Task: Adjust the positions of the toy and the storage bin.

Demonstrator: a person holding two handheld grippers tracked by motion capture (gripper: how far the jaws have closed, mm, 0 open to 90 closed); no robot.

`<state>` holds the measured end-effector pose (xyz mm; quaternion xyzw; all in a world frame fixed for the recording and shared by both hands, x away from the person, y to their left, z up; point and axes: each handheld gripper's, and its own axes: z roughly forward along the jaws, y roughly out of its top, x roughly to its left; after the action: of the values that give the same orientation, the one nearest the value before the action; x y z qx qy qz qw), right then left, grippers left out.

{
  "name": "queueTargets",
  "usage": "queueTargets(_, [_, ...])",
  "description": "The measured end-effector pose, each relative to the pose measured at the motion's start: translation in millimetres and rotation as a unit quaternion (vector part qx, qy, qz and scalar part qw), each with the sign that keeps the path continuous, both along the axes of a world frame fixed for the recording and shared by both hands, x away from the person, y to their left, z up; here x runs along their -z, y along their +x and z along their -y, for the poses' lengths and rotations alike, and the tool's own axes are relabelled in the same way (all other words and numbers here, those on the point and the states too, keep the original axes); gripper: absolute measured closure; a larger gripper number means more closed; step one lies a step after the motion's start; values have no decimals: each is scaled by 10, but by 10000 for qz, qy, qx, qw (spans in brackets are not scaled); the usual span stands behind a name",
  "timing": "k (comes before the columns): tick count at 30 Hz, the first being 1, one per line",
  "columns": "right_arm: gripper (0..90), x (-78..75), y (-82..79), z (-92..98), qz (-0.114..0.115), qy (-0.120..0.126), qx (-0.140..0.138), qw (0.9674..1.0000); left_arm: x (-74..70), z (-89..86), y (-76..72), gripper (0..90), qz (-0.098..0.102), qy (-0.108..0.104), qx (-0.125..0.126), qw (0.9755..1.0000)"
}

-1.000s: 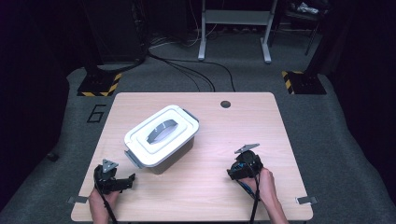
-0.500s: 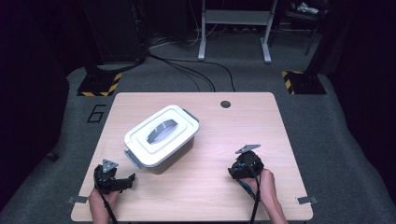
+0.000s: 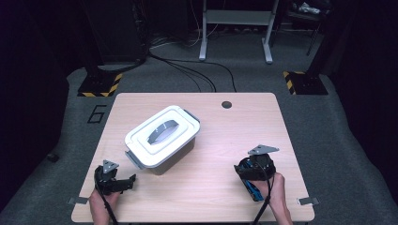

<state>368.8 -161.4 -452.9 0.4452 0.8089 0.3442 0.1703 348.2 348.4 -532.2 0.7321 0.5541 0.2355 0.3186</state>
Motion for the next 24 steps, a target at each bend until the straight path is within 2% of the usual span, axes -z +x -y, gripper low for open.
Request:
queueTargets(7, [242,-185,-121,96,359,228,107,9990,-2,0,-1,21,-11,1,3,10000])
queueTargets(11, [243,-261,-178,150,557,273,180,9979,1,2,0,21,12,5,-10,10000])
queueTargets(18, [242,-381,-238,244,800,306,305,9959,-2,-1,-1,21,-13,2,5,10000])
queueTargets(24, [243,-474,-278,389,913,298,494,9941,0,0,0,21,1,-1,-2,10000])
